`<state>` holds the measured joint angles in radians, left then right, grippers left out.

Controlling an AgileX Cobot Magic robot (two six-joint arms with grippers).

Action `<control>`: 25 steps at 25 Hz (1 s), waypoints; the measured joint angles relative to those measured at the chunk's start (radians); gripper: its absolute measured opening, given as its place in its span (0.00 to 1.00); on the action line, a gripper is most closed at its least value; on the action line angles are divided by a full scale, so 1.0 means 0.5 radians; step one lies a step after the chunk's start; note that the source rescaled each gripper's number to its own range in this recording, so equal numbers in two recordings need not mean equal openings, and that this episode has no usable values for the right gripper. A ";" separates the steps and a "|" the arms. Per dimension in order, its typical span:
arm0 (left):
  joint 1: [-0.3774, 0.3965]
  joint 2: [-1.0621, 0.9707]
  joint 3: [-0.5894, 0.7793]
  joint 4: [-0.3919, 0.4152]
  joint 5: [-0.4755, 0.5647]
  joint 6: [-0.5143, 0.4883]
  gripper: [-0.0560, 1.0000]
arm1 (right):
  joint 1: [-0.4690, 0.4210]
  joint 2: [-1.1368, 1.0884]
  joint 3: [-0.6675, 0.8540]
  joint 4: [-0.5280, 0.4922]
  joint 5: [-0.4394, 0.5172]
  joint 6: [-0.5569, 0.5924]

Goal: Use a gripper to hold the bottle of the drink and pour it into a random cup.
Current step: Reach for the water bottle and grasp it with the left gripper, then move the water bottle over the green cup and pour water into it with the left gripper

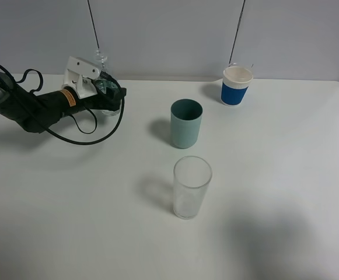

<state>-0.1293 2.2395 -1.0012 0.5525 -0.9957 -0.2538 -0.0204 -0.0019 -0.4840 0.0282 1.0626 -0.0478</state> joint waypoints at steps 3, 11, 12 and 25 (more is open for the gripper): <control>0.000 0.004 -0.010 0.002 0.002 -0.017 0.08 | 0.000 0.000 0.000 0.000 0.000 0.000; 0.000 -0.003 -0.010 0.002 0.017 -0.026 0.10 | 0.000 0.000 0.000 0.000 0.000 0.000; 0.000 -0.020 -0.010 0.004 0.045 -0.026 0.10 | 0.000 0.000 0.000 0.000 0.000 0.000; -0.183 -0.417 0.044 -0.209 0.397 0.388 0.10 | 0.000 0.000 0.000 0.000 0.000 0.000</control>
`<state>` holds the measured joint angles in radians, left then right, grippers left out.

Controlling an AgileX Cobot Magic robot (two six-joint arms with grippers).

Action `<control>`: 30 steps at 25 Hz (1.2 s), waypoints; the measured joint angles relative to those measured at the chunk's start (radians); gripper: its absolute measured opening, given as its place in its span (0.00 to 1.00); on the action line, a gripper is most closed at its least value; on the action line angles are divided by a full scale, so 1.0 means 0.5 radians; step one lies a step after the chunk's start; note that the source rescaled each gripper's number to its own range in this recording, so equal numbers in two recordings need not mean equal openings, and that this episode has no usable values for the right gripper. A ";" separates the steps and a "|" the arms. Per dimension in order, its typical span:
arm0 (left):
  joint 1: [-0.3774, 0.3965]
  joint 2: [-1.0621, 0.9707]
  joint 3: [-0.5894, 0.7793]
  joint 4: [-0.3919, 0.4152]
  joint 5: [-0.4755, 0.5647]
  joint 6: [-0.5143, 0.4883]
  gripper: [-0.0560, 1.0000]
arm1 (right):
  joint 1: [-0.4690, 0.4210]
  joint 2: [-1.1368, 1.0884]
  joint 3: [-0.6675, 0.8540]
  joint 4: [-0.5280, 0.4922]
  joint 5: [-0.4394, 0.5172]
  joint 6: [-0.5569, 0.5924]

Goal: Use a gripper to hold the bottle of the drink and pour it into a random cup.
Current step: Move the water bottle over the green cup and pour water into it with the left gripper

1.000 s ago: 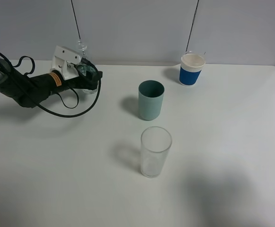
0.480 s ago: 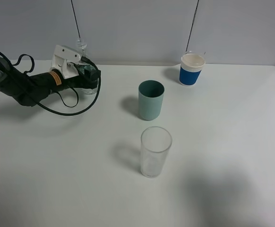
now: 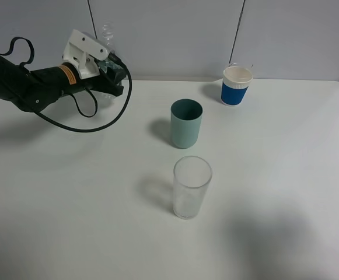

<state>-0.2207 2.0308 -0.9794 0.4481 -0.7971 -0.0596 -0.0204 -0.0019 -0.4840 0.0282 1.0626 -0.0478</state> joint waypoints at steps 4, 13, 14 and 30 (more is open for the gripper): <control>-0.095 -0.079 0.002 -0.173 0.111 0.238 0.10 | 0.000 0.000 0.000 0.000 0.000 0.000; -0.314 -0.182 0.007 -0.611 0.345 0.939 0.10 | 0.000 0.000 0.000 0.000 0.000 0.000; -0.337 -0.189 0.014 -0.655 0.348 1.007 0.10 | 0.000 0.000 0.000 0.000 0.000 0.000; -0.692 -0.349 0.159 -1.470 0.388 2.308 0.10 | 0.000 0.000 0.000 0.000 0.000 0.000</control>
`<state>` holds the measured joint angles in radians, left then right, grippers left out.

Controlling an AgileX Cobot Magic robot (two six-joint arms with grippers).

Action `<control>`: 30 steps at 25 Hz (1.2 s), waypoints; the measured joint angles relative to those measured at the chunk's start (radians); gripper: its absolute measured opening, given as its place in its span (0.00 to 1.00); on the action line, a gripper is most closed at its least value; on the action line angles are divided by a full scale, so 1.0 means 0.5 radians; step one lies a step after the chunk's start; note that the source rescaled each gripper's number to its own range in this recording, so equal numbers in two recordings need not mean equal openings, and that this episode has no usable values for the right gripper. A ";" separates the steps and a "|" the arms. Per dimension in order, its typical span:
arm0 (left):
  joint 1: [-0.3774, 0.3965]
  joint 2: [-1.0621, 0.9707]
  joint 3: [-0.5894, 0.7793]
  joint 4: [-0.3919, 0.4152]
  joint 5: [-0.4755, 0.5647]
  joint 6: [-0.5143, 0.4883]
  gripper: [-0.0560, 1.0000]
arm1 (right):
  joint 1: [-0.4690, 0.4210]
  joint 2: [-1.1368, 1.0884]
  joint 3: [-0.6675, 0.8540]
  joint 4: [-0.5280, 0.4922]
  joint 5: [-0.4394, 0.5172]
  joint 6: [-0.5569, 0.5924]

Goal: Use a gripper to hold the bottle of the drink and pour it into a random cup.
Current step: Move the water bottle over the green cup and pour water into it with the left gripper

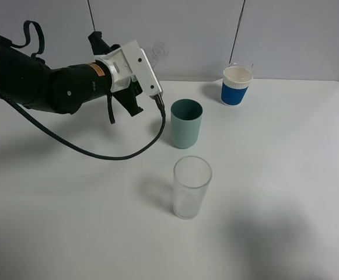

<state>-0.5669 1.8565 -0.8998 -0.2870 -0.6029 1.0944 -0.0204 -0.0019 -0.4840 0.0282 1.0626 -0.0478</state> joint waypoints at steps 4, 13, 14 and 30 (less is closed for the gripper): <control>-0.103 0.000 0.000 -0.284 0.000 0.346 0.10 | 0.000 0.000 0.000 0.000 0.000 0.000; -0.214 0.000 -0.014 -0.890 0.000 1.018 0.10 | 0.000 0.000 0.000 0.000 0.000 0.000; -0.215 0.000 -0.024 -0.957 0.000 1.073 0.10 | 0.000 0.000 0.000 0.000 0.000 0.000; -0.261 0.000 -0.043 -1.717 -0.166 1.974 0.10 | 0.000 0.000 0.000 0.000 0.000 0.000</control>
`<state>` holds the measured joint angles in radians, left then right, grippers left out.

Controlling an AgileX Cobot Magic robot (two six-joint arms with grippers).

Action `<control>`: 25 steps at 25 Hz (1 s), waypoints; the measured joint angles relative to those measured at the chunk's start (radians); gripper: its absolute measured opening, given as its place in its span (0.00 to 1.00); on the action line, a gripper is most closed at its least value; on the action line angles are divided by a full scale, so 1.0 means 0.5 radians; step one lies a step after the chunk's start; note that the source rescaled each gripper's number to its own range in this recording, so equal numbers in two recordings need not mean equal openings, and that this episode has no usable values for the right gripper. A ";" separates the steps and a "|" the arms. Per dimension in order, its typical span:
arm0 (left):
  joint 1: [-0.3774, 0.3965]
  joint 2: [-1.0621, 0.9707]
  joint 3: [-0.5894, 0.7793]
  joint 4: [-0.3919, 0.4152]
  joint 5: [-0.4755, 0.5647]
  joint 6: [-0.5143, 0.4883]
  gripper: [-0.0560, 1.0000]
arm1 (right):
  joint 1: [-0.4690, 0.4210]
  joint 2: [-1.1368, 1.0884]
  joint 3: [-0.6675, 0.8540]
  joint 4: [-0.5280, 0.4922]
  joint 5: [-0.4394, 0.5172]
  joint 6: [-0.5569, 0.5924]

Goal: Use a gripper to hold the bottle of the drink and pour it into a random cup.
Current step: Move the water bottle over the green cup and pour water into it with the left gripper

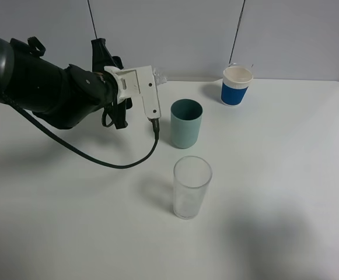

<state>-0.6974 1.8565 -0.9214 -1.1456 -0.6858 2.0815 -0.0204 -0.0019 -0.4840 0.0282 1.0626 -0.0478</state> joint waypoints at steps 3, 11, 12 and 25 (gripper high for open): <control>-0.035 0.000 -0.023 -0.137 -0.011 0.141 0.10 | 0.000 0.000 0.000 0.000 0.000 0.000; -0.125 0.044 -0.173 -0.405 -0.110 0.445 0.10 | 0.000 0.000 0.000 0.000 0.000 0.000; -0.136 0.061 -0.183 -0.428 -0.118 0.478 0.10 | 0.000 0.000 0.000 0.000 0.000 0.000; -0.234 0.191 -0.304 -0.540 -0.199 0.648 0.10 | 0.000 0.000 0.000 0.000 0.000 0.000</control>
<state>-0.8142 1.9521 -1.0735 -1.4159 -0.7851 2.4056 -0.0204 -0.0019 -0.4840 0.0282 1.0626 -0.0478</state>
